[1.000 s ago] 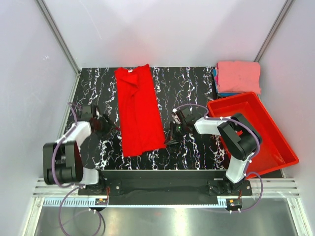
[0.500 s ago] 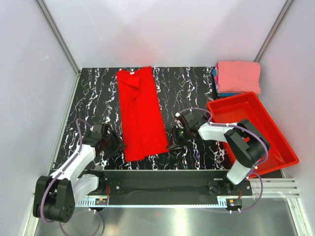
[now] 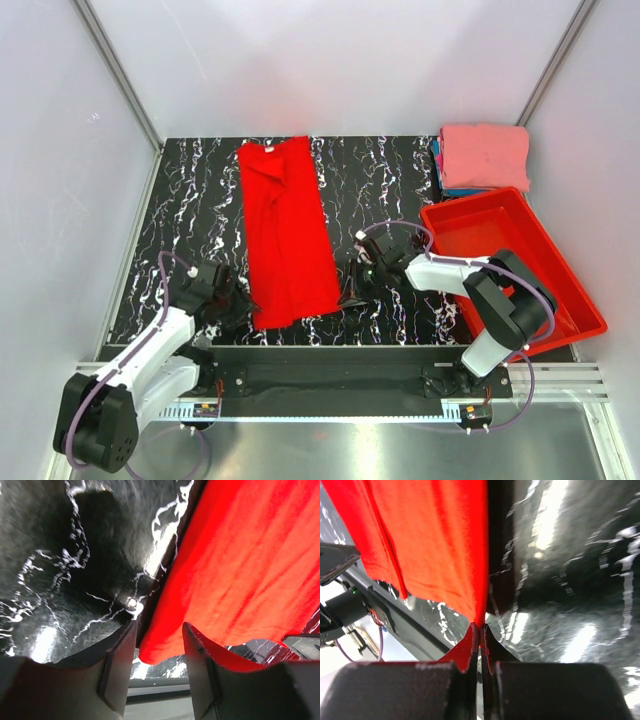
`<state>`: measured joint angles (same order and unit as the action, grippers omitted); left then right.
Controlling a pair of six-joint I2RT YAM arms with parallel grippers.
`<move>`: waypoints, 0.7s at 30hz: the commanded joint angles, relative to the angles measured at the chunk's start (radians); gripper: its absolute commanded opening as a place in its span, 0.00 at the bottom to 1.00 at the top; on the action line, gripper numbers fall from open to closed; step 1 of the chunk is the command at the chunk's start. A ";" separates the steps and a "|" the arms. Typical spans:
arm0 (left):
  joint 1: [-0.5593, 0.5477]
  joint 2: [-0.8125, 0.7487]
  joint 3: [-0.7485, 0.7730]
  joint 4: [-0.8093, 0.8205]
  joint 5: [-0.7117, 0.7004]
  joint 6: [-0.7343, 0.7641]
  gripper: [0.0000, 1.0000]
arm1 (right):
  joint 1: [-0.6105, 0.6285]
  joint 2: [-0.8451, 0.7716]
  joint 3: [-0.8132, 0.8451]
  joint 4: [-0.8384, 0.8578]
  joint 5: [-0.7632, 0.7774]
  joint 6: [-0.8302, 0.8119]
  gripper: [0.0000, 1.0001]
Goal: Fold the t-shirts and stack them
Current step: Fold the tshirt
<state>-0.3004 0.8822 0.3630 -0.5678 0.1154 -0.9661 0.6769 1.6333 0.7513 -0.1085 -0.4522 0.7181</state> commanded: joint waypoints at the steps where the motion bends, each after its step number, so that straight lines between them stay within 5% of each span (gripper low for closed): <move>1: -0.043 -0.008 -0.019 -0.027 -0.025 -0.042 0.48 | 0.036 -0.035 -0.006 0.013 0.021 0.026 0.00; 21: -0.298 0.043 0.134 -0.300 -0.292 -0.154 0.54 | 0.062 -0.165 -0.107 0.009 0.086 0.086 0.00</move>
<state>-0.5583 0.9154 0.4324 -0.7437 -0.0547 -1.0912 0.7242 1.5127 0.6613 -0.1043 -0.3851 0.7792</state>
